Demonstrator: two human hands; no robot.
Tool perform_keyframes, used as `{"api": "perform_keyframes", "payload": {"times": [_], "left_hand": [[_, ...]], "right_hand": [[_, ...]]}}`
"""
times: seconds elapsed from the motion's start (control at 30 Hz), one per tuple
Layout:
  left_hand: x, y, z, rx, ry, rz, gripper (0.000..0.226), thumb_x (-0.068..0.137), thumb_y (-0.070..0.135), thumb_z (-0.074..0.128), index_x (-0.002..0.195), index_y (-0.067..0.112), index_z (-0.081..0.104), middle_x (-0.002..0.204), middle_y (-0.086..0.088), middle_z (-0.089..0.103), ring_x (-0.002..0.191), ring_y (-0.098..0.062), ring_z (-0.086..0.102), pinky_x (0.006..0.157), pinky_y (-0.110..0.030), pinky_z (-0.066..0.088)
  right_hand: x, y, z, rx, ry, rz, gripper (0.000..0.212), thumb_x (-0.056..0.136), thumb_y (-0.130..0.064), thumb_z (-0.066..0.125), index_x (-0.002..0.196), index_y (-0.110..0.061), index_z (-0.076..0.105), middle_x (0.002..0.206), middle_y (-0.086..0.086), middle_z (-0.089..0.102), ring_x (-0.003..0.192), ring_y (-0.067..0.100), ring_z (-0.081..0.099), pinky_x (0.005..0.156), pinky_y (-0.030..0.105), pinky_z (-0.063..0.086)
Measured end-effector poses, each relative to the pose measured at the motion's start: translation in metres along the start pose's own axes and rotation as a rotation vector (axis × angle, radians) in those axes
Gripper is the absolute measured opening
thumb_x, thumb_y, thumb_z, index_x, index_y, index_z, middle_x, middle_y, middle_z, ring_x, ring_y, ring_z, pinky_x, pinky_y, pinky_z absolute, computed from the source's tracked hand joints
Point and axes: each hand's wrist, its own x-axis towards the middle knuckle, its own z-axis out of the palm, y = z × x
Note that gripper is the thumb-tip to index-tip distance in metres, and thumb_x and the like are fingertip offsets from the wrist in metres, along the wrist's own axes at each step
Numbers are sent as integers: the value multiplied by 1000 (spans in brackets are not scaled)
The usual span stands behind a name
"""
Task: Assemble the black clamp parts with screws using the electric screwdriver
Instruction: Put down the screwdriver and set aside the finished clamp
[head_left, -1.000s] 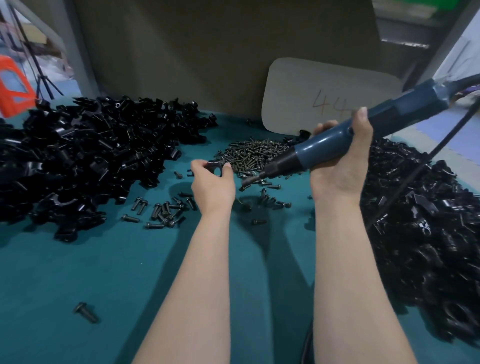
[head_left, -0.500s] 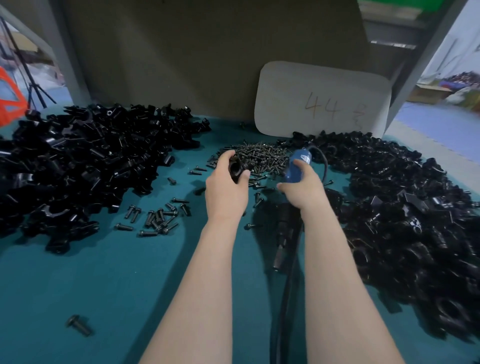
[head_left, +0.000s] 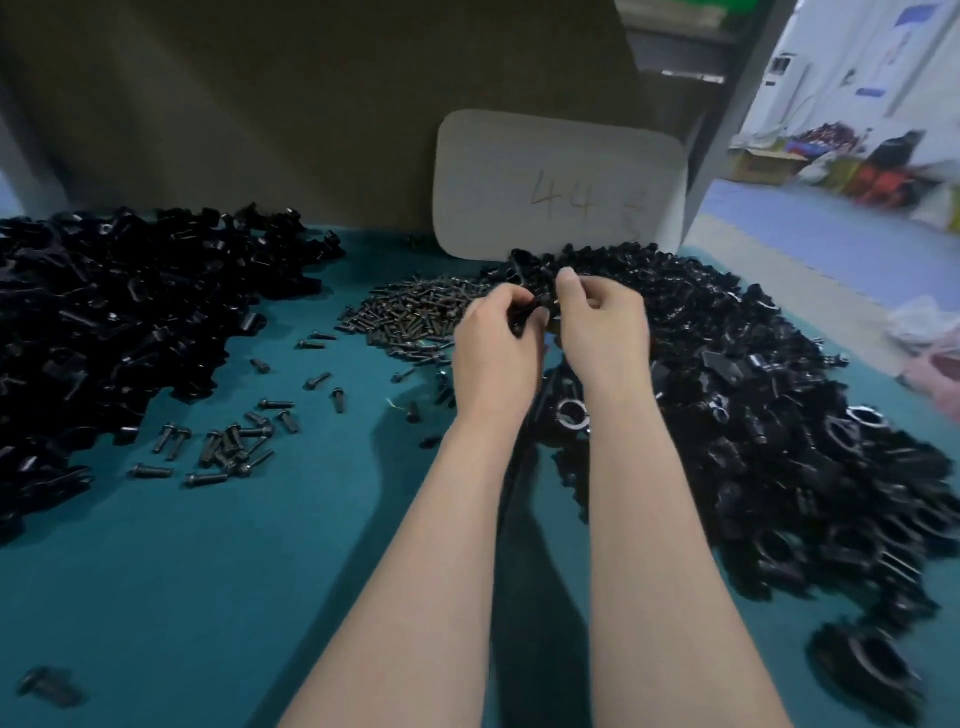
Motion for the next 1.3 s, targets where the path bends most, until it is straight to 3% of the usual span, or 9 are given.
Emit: {"api": "perform_keyframes", "payload": {"times": [0.23,0.33,0.47,0.53,0.6,0.83,0.93,1.17,1.3], "left_hand": [[-27,61,88,-89,-363,93,12,90,18,59,99,18,66,96,0,67,88,-20,58,73,-27,43],[-39,63,123,132,-582,87,16,94,20,50,106,19,60,115,-5,64,117,-30,53,103,-47,39],[-40,59,135,374,-602,207,15,93,20,50,107,25,54,118,1,62,127,-28,46,112,-53,27],[-34,60,129,201,-604,126,12,94,21,51,104,21,58,109,-1,64,110,-23,57,102,-40,42],[-28,61,116,-204,-601,-131,13,96,19,51,99,15,63,87,0,62,77,-13,57,70,-21,50],[11,27,36,-567,2,-369,18,95,3,48,88,15,59,94,-8,66,90,-23,64,84,-36,52],[34,-2,-21,-688,330,-479,16,97,5,44,92,15,55,85,0,61,80,-15,57,71,-27,47],[62,-46,-129,-708,818,-475,17,98,4,40,93,15,52,90,1,56,79,-14,54,76,-36,45],[76,-54,-157,-677,913,-418,20,99,10,41,86,23,49,92,6,57,78,-8,56,82,-33,49]], "right_hand": [[3,33,-91,67,389,118,32,94,-16,49,125,-11,56,111,1,62,108,14,57,81,15,38],[5,46,-108,70,428,153,35,96,-13,44,130,-10,53,126,4,57,119,15,50,75,6,27],[5,53,-110,29,450,145,35,95,-14,44,128,-14,55,123,0,57,127,19,43,91,16,32],[4,49,-104,21,471,100,34,94,-12,44,126,-13,56,127,1,57,129,21,42,107,28,32],[1,40,-93,26,495,25,32,93,-9,44,122,-12,58,127,2,57,129,20,40,110,35,29],[-1,-4,-18,228,265,-133,23,94,-9,47,112,-10,62,95,-10,59,87,1,54,72,0,35],[-7,-19,38,184,-5,-128,22,94,-12,48,111,-13,62,82,-18,52,81,3,51,63,4,35],[-35,-55,167,-15,-552,-235,34,94,-10,46,124,-17,59,110,4,64,105,22,58,77,22,38],[-39,-61,220,-73,-779,-252,49,95,-14,46,144,-17,39,141,13,46,130,29,40,100,36,38]]}}
